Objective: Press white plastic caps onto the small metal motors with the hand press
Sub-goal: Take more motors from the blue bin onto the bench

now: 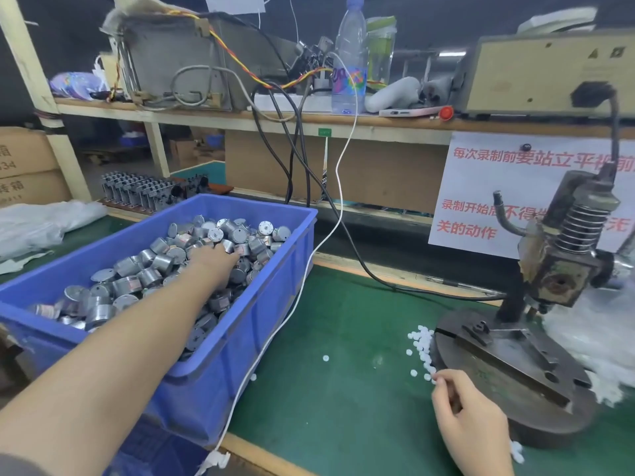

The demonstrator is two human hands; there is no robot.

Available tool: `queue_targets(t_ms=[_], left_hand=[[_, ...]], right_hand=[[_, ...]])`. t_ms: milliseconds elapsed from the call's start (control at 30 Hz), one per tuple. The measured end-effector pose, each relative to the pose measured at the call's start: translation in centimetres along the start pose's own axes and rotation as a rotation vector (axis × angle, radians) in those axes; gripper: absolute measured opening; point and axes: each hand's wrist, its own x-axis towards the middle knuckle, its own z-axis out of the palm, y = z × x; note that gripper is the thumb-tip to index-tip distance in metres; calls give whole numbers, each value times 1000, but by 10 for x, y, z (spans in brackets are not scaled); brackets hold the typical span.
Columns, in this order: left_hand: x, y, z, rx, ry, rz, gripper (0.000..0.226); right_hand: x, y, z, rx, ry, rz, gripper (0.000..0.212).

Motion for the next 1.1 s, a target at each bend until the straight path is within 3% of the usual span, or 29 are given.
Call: queue_targets(t_ms=[200,333,533,700,833,1100], left_hand=[[-2,0,-3,-43,-52,16,64],[-6,1,-2,-288,-97,20,71],[-4,3,3,-403,-99,59,61],[-6,14,-4,-431,-5,127,41],[0,23,2,-516,-18,36,38],[18,34,14,-883,-57,-351,49]], right_hand=[[0,3,1,-9,4,-28,44],[-1,3,1,-55,26,-72,36],[0,6,4,-96,18,-147,21],[-2,6,4,-154,55,-257,26],[-2,9,5,-148,41,-257,24],[0,9,3,-133,4,-209,17]])
